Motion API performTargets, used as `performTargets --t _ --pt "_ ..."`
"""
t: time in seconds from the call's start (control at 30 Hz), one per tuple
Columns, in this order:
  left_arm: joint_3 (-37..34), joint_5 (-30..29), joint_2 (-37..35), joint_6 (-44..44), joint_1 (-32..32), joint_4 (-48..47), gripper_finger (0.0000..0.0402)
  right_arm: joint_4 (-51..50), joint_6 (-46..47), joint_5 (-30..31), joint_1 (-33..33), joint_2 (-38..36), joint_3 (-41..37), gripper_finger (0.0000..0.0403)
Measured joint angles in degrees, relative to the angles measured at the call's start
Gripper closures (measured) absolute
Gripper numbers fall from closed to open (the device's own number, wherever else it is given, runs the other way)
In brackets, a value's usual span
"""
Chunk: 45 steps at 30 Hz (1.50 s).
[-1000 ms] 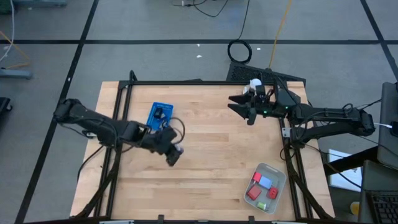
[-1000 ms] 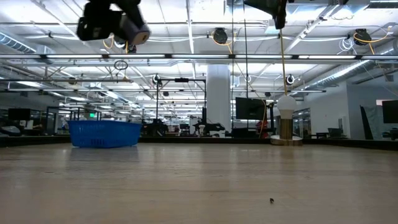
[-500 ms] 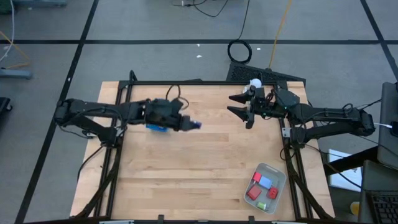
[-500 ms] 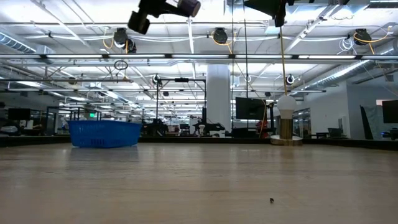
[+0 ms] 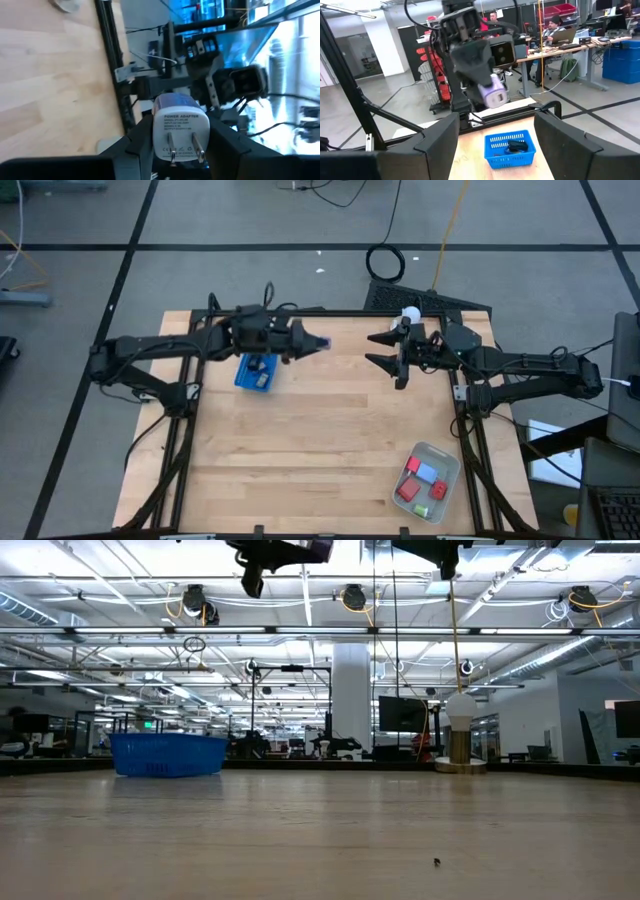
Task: Pick & Place Office items
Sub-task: Put the violet charger adapter into the white bin
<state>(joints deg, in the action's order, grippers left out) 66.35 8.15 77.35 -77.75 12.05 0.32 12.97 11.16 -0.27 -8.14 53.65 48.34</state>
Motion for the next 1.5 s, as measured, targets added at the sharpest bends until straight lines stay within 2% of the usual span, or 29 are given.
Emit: performTargets --t 0.2,0.5,0.73,1.0,1.1,1.27,1.43,1.5 --pt "0.1 2.8 1.4 -3.4 1.6 4.6 0.0266 0.0 0.2 0.1 0.0 0.0 0.0 0.015" --pt "0.0 7.1 6.7 -8.6 1.3 17.4 0.0266 0.6 1.7 0.2 0.0 2.8 0.0 0.015" --pt "0.0 9.7 7.4 -9.5 1.4 18.7 0.0266 2.8 1.9 0.0 0.0 3.6 0.0 0.015" --pt "0.0 9.8 7.4 -10.2 1.4 20.9 0.0266 3.1 3.3 1.8 0.0 3.5 0.0 0.0151" --pt "0.0 9.8 7.3 -10.3 1.4 21.2 0.0266 3.9 1.7 -0.9 0.7 3.1 0.0 0.0151" --pt "0.0 9.8 7.3 -11.5 1.4 21.1 0.0266 6.1 -1.4 -9.9 0.7 3.2 0.0 0.0142" --pt "0.0 9.8 7.3 -12.4 1.4 21.6 0.0266 5.9 -3.1 -4.4 1.2 3.2 0.0 0.0125" --pt "0.0 9.8 7.3 -12.9 1.4 23.3 0.0266 6.1 -4.0 -4.1 1.4 3.2 0.0 0.0115"
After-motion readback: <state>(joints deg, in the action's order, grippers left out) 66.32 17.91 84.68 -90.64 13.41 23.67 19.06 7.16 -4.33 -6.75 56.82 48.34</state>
